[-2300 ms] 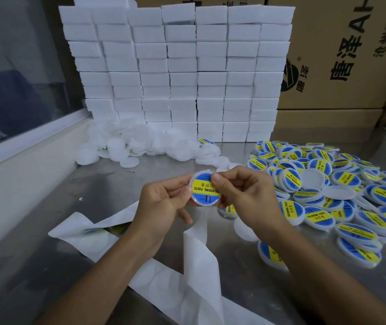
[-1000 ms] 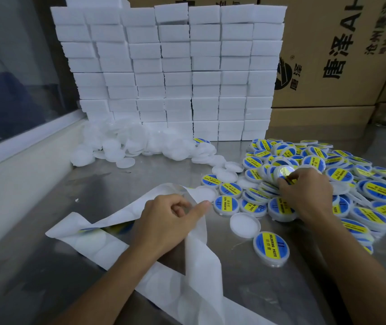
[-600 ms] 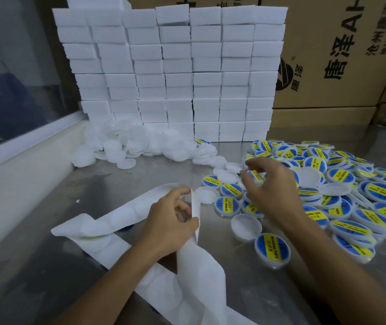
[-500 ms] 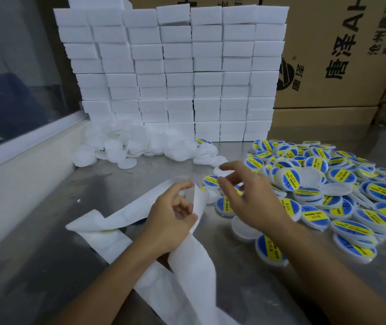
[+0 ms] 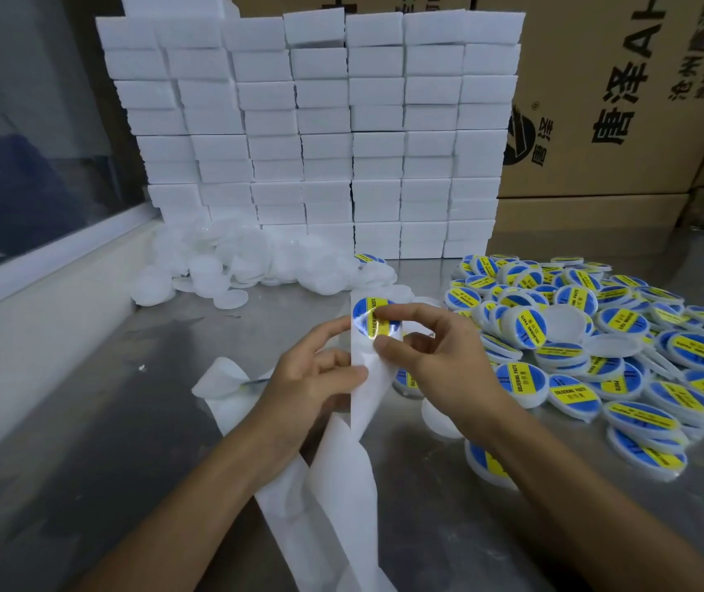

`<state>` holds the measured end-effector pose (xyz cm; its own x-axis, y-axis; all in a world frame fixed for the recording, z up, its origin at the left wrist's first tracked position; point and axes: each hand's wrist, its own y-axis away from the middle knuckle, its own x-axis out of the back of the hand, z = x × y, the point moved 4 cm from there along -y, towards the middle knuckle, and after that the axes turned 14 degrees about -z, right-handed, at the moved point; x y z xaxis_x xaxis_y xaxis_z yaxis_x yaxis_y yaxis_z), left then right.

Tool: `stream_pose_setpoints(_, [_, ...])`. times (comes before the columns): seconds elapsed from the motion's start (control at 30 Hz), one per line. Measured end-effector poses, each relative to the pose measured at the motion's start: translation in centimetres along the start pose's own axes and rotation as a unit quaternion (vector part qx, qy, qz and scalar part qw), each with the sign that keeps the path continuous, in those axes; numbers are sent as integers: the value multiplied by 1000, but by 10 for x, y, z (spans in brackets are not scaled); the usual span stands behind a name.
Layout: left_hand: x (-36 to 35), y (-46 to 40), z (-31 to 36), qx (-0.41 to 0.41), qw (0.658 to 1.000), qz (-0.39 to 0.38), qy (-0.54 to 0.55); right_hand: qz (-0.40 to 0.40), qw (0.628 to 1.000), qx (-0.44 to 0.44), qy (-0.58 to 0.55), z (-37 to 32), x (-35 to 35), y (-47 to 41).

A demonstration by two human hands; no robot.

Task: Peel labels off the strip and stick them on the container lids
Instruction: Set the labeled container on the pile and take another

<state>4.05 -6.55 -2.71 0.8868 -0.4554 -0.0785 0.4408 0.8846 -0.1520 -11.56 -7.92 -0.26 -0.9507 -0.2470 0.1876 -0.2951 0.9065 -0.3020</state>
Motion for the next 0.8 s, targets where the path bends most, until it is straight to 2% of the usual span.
stream_pose_setpoints(0.13, [8, -1, -1, -17, 998, 63, 0, -19, 998, 41, 33, 2, -6, 0])
stream_pose_setpoints(0.2, [10, 1, -1, -14, 996, 91, -1, -16, 993, 75, 93, 0, -9, 1])
stream_pose_setpoints(0.33, [14, 3, -2, -2, 989, 144, -32, 27, 948, 131, 288, -4, -13, 8])
stream_pose_setpoints(0.4, [15, 3, -1, -8, 986, 163, -45, 55, 920, 178, 344, -11, -13, 10])
stream_pose_setpoints(0.47, [13, 3, -1, -16, 984, 167, -58, 51, 894, 226, 384, -17, -14, 11])
stream_pose_setpoints(0.53, [11, 3, 0, -29, 984, 158, -74, 33, 878, 235, 415, -19, -17, 10])
stream_pose_setpoints(0.8, [1, 5, 10, -95, 963, 129, -215, 39, 853, 225, 469, -21, -24, 12])
